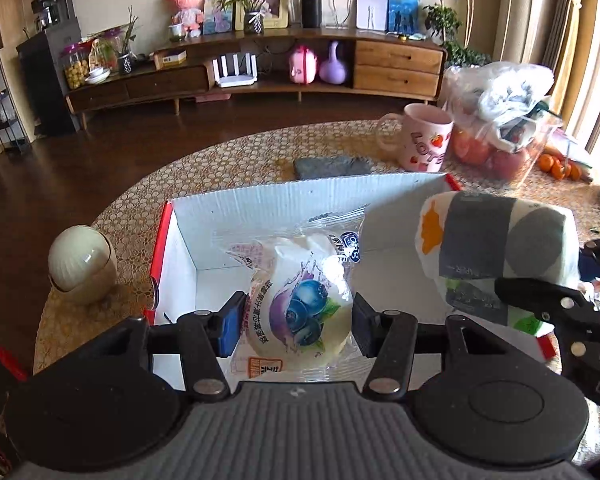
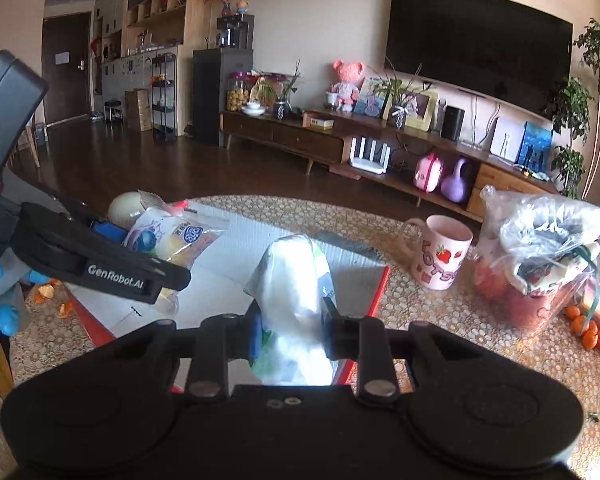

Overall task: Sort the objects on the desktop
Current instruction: 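Carry both held items over the red shoebox, then lower both items into the shoebox and open both tools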

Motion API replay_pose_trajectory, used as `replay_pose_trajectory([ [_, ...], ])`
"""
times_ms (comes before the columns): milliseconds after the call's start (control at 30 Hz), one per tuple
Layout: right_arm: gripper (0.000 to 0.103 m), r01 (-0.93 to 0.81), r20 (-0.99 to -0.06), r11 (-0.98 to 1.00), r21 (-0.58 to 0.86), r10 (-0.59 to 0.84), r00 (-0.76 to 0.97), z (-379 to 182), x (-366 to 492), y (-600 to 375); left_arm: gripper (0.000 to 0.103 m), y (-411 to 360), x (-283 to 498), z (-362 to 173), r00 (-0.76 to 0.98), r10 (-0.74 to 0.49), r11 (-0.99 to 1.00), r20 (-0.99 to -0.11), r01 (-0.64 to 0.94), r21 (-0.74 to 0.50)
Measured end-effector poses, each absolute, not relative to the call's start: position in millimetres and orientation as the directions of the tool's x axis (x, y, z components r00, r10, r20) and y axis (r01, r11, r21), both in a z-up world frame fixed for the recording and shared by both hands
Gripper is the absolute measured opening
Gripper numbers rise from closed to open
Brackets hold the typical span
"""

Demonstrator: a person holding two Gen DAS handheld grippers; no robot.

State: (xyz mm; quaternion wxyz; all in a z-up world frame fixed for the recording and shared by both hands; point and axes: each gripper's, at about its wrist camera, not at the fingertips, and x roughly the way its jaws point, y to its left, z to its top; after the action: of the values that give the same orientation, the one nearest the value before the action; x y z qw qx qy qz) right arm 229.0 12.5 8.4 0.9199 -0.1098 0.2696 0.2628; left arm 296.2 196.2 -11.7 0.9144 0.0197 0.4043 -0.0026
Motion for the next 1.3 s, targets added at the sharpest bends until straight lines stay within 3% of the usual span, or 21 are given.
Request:
replay_pose_trajectory([
  [867,0.029,-0.539,-0.718,0.842,-0.017,0.365,0.593,-44,272,52,0.054,212,369,-79,0.39,0.023,0.999,-0.92,0.029,0.037],
  [1067,0.031,-0.554,-0.722,0.832,-0.01,0.377,0.58,-44,273,54,0.055,214,370,-80,0.366,0.03,0.999,-0.93,0.012,0.037],
  [1133,0.034,-0.562,-0.724,0.827,-0.005,0.384,0.573,-44,272,53,0.062,216,370,-78,0.363,0.025,1.0,-0.931,-0.001,0.027],
  [1233,0.043,-0.569,-0.726,0.822,0.005,0.394,0.564,-43,270,52,0.064,215,371,-74,0.377,0.038,0.999,-0.925,-0.014,0.036],
  [1300,0.044,-0.566,-0.726,0.824,0.018,0.4,0.559,-42,269,50,0.064,215,369,-71,0.387,0.033,0.999,-0.921,-0.017,0.028],
])
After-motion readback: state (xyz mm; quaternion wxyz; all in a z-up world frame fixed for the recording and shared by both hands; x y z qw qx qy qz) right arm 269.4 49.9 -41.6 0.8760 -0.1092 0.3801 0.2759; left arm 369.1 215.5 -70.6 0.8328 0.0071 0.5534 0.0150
